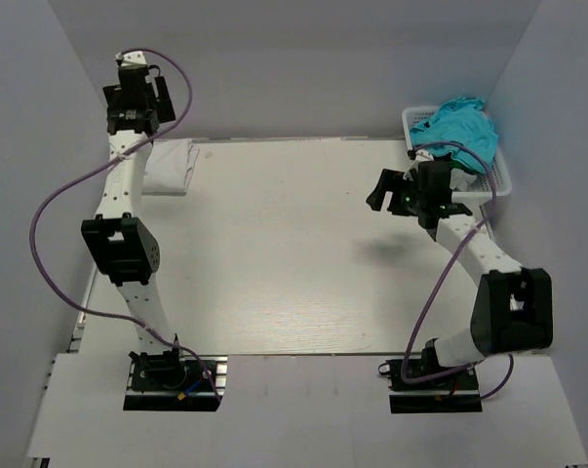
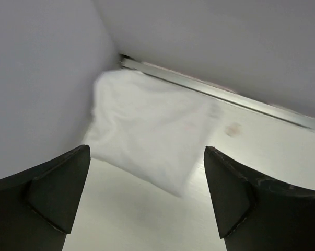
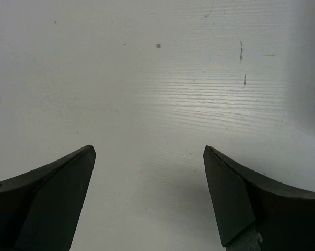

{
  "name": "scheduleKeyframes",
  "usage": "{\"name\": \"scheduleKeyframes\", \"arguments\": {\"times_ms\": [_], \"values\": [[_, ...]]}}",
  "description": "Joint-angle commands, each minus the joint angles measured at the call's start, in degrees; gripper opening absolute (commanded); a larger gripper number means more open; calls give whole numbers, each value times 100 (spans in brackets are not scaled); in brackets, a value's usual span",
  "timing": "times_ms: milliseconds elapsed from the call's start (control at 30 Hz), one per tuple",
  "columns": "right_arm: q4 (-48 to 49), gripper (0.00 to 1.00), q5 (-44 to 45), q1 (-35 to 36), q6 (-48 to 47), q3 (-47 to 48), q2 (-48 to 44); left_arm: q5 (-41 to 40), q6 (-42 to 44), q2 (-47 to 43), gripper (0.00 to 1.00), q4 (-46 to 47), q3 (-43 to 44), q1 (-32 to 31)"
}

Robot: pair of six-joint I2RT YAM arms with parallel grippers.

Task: Fold and stack the t-shirts
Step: Put the neatly folded tshirt into the corner of the board with the left arm

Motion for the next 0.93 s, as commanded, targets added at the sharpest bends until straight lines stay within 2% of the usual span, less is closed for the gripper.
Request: {"name": "scheduleKeyframes", "arguments": {"times_ms": [0,67,100,167,200,233,300,367,500,733,900], "values": [[142,90,343,91,-155,-412,-815,319,-1316,-763,100,-1023,-814,-597],[80,90,433,100,-138,-563,-1150,486,-1678,-1177,100,-1087,-1447,-1027],[71,90,520,74,-94,-738,-1360,608,-1854,-1667,100,-1087,-2199,-1203],[36,90,503,74,-15,-967,-1704,1081,-2250,-2231,100,-755,-3124,-1807],[36,90,451,56,12,-1107,-1896,1345,-2312,-2504,100,-527,-3973,-2029],[27,90,346,65,12,-1213,-2055,1583,-2460,-2976,100,-98,-4347,-2231],[-25,90,240,48,38,-1415,-2318,1962,-2724,-3296,100,186,-5032,-2794],[-34,90,152,56,134,-1521,-2460,1789,-2927,-3603,100,257,-5273,-3180],[71,90,29,47,232,-1689,-2610,1410,-2928,-3999,100,538,-5537,-3533],[-87,90,2,47,302,-1513,-2548,1269,-2647,-4606,100,925,-5897,-3797],[106,90,125,65,346,-1688,-2785,1216,-2647,-5361,100,1303,-6574,-3850]]}}
